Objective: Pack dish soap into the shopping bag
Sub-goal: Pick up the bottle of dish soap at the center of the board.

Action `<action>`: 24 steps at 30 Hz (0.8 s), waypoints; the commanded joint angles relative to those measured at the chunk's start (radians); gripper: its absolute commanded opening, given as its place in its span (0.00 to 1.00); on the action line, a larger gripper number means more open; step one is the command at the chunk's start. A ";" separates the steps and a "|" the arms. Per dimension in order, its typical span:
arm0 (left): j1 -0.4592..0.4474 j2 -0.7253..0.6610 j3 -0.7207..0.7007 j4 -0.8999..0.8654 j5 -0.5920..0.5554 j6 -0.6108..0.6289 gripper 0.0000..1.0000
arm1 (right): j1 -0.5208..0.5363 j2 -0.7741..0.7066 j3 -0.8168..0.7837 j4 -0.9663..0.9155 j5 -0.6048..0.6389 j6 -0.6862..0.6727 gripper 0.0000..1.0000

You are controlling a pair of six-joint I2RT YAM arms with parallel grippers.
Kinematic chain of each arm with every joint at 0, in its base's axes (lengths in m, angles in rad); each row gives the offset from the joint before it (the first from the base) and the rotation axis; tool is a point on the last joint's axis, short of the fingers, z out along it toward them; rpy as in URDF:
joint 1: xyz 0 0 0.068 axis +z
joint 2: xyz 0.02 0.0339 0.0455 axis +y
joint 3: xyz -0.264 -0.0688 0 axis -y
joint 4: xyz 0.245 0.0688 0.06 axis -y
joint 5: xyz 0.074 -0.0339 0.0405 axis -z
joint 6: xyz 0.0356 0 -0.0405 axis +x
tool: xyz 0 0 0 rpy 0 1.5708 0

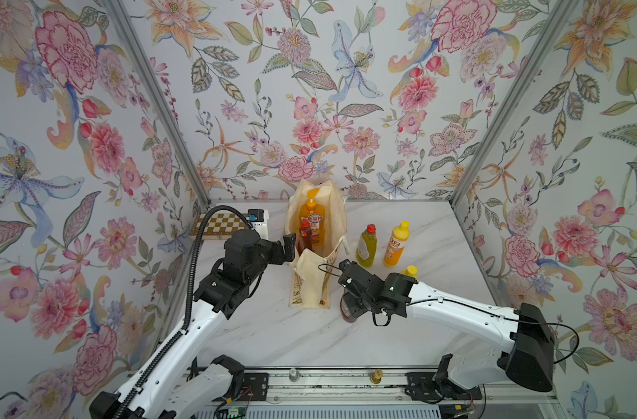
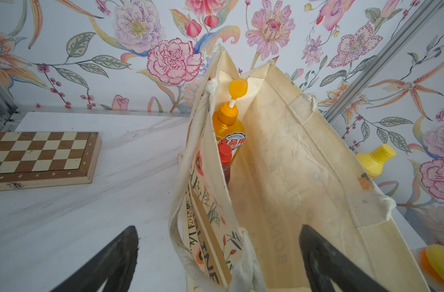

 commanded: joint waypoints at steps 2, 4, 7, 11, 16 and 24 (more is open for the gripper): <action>0.003 0.006 -0.006 -0.030 0.053 -0.016 0.99 | 0.005 0.006 -0.024 -0.009 0.019 0.001 0.45; 0.002 0.008 -0.010 -0.033 0.058 -0.015 0.99 | 0.005 0.004 -0.027 -0.003 0.029 0.001 0.54; 0.001 0.007 -0.011 -0.030 0.057 -0.014 0.99 | 0.009 0.002 -0.028 0.003 0.054 0.010 0.61; 0.002 0.004 -0.014 -0.022 0.057 -0.012 0.99 | 0.039 -0.011 -0.011 0.027 0.122 0.027 0.64; 0.002 0.010 -0.017 -0.005 0.063 -0.015 0.99 | 0.080 -0.009 0.020 0.074 0.191 0.086 0.65; 0.003 0.026 -0.006 -0.004 0.069 -0.005 0.99 | 0.086 0.046 0.023 0.069 0.251 0.181 0.67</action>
